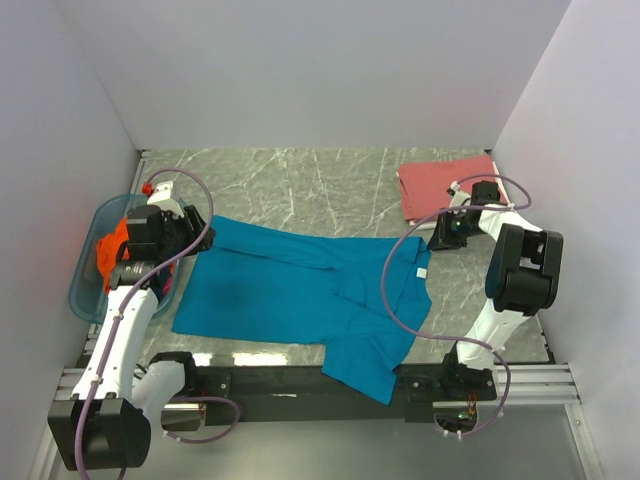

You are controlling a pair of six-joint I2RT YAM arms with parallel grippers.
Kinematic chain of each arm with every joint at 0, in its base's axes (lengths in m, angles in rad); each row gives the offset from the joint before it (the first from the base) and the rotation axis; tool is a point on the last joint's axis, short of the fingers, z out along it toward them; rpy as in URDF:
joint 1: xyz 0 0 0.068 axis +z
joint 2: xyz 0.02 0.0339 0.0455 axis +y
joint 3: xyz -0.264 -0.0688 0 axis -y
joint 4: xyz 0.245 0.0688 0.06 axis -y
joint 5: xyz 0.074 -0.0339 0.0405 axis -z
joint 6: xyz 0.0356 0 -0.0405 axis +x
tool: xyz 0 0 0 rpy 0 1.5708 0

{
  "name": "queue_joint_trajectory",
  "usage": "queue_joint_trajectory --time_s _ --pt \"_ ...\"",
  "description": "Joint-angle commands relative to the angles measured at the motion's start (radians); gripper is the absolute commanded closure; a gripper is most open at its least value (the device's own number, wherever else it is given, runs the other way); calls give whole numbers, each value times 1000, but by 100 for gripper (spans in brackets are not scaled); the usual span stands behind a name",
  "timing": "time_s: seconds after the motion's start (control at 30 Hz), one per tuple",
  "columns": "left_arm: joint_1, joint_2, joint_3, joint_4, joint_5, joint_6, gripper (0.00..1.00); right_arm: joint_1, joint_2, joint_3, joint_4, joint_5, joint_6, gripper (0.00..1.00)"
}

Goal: Fold and stack the t-shirts
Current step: Fold the tshirt

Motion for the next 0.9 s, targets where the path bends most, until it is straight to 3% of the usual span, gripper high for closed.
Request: queue_joint_trajectory --time_s 0.0,0.03,0.07,0.17,0.2,0.27,0.4,0.63,0.87 --pt "-1 -31 -1 28 -6 -4 41 -11 -65 15 -27 -25 -95 73" --pt "1 -32 -1 31 -25 -21 38 -11 -93 15 -41 -73 -136 71" --pt "-1 -42 -5 31 -44 -33 27 -13 -110 12 -56 -103 -216 69" --pt "1 -59 -19 34 -81 -101 9 -11 -188 -16 -82 -208 -349 58" --pt "1 -63 -27 37 -64 -114 9 -11 -206 -20 -104 -231 -382 56" --pt "1 -68 -44 39 -3 -147 9 -10 -248 -39 -104 -269 -438 54" --pt "2 -69 -70 49 63 -170 10 -10 -245 -65 3 -210 -387 50" --pt "2 47 -34 49 143 -139 19 5 -20 75 -21 -141 -249 44" --pt "4 58 -45 48 145 -125 20 45 34 110 11 -85 -154 42"
